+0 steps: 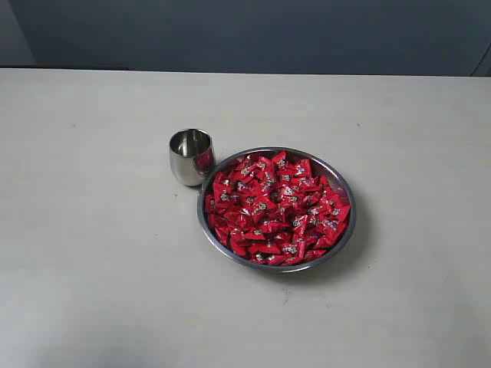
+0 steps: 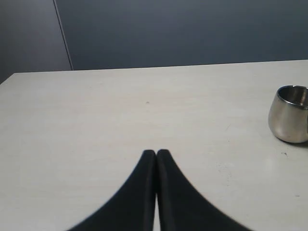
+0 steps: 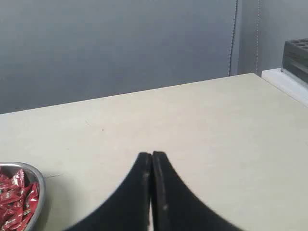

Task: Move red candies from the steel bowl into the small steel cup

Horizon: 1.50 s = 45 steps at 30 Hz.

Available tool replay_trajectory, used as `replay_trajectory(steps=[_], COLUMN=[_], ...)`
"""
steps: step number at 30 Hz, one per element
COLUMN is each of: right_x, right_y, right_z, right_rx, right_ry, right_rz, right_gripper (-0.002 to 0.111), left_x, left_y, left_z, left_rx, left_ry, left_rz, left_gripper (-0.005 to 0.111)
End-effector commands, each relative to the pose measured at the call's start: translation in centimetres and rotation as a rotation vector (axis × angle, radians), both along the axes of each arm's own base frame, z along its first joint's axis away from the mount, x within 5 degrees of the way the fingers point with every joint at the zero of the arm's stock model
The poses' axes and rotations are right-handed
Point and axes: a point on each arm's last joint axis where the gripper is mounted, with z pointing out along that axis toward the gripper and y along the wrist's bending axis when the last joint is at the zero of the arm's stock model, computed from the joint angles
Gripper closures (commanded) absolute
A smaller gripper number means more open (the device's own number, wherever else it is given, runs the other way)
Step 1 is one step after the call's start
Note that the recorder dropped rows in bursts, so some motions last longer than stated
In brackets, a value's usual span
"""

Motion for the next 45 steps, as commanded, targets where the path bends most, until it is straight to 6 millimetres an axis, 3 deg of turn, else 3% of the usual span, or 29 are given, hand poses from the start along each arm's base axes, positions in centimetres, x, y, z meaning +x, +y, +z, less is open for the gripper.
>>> replay_trajectory(steps=[1, 5, 9, 38, 45], right_x=[0.0, 0.0, 0.1, 0.0, 0.1], right_y=[0.0, 0.0, -0.1, -0.1, 0.1], right_z=[0.1, 0.1, 0.6, 0.5, 1.3], right_rx=[-0.013, -0.034, -0.181, -0.146, -0.146], right_ry=[-0.015, -0.015, -0.078, -0.067, -0.151], right_rz=[0.004, 0.007, 0.015, 0.013, 0.021], right_gripper=[0.109, 0.109, 0.109, 0.109, 0.109], left_x=[0.0, 0.0, 0.0, 0.0, 0.0], left_y=[0.0, 0.0, 0.0, 0.0, 0.0], left_z=[-0.1, -0.1, -0.1, -0.1, -0.1], left_rx=[-0.002, -0.002, -0.002, -0.002, -0.002], left_ry=[-0.003, -0.003, -0.003, -0.003, -0.003], left_rz=[0.001, 0.001, 0.001, 0.001, 0.001], left_gripper=[0.106, 0.106, 0.106, 0.106, 0.106])
